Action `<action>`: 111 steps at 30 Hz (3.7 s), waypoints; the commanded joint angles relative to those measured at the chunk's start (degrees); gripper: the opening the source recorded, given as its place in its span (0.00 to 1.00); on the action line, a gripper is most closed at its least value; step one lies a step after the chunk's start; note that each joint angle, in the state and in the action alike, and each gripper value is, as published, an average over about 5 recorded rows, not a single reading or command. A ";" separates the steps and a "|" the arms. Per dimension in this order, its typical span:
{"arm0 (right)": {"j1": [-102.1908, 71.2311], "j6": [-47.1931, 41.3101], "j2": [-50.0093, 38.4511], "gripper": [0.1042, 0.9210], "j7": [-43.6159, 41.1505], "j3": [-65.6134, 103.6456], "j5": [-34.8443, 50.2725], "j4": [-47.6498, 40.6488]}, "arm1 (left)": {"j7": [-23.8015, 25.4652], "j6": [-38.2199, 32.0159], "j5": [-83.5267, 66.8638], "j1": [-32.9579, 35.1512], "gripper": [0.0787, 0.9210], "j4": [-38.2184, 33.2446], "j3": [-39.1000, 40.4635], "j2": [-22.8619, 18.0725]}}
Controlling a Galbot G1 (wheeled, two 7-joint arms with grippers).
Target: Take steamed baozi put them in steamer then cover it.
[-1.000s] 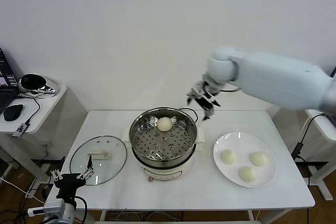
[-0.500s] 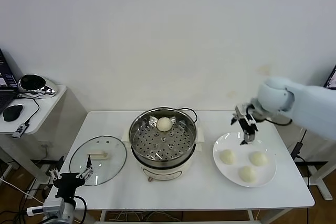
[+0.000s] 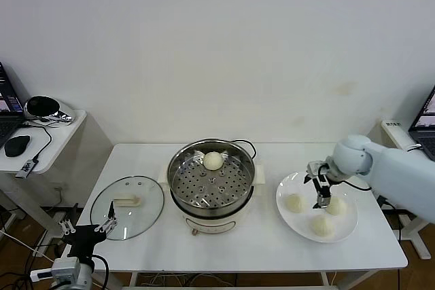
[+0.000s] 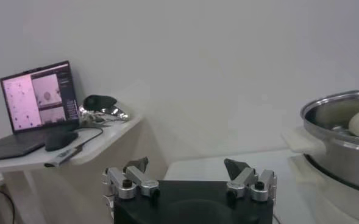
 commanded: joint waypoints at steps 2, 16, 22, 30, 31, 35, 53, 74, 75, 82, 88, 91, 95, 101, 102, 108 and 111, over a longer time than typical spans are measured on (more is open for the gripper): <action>-7.57 0.99 5.76 0.88 0.84 5.47 -2.82 -5.68 | -0.03 0.15 0.07 0.05 0.88 -0.08 -0.35 -0.12; -8.19 1.51 9.64 0.86 0.09 5.78 -5.69 -10.80 | -0.21 0.08 -0.07 0.18 0.88 0.25 -1.02 -0.28; -8.45 1.53 9.99 0.81 0.06 6.34 -6.79 -11.54 | -0.24 0.07 -0.04 0.27 0.88 0.33 -1.01 -0.47; -8.63 1.46 9.71 0.68 -0.46 6.76 -7.68 -11.55 | -0.28 0.06 0.01 0.42 0.88 0.17 -0.94 -0.77; -8.59 1.47 9.68 0.66 -0.50 6.81 -7.69 -11.49 | -0.29 0.06 0.02 0.44 0.88 0.15 -0.95 -0.78; -8.00 1.42 9.17 0.62 -1.05 7.05 -7.42 -10.65 | -0.33 0.05 0.08 0.46 0.88 0.15 -1.00 -0.82; 35.19 -4.28 2.61 0.62 -4.85 -17.05 16.03 5.37 | -0.26 0.28 0.08 -0.60 0.88 0.24 0.42 0.31; 30.38 -21.54 42.31 0.63 11.33 -20.75 43.66 -6.32 | -0.43 0.18 -0.54 -2.40 0.88 2.43 -0.58 -0.04; 29.49 -21.87 43.43 0.63 11.56 -20.68 43.63 -7.54 | -0.43 0.16 -0.54 -2.41 0.88 2.44 -0.70 -0.05; 24.02 -23.06 48.91 0.63 12.29 -19.19 42.51 -15.80 | -0.47 0.16 -0.33 -2.76 0.88 2.30 -0.21 -0.71; 20.05 -23.42 51.10 0.63 12.53 -17.81 41.54 -20.60 | -0.49 0.09 -0.26 -2.66 0.88 2.27 -0.04 -0.89; 19.24 -23.46 51.59 0.63 12.56 -17.78 41.15 -21.60 | -0.54 0.03 -0.26 -2.60 0.88 2.41 -0.10 -0.95; 18.05 -23.46 52.18 0.63 12.58 -17.54 40.05 -23.29 | -0.57 -0.01 -0.26 -2.61 0.88 2.44 -0.03 -1.07; 17.31 -23.44 52.48 0.64 12.48 -17.11 38.77 -24.84 | -0.57 -0.03 -0.26 -2.65 0.88 2.33 0.02 -1.11; 17.31 -23.45 52.39 0.65 12.45 -17.10 38.78 -24.78 | -0.57 -0.04 -0.26 -2.64 0.88 2.33 0.04 -1.11; 19.09 -23.42 50.40 0.82 9.97 -17.16 37.29 -22.37 | -0.56 -0.04 -0.23 -2.71 0.88 2.26 0.22 -1.18; 22.64 -22.65 47.46 0.87 5.45 -16.89 35.70 -19.47 | -0.53 -0.02 -0.19 -2.80 0.88 2.31 0.39 -1.13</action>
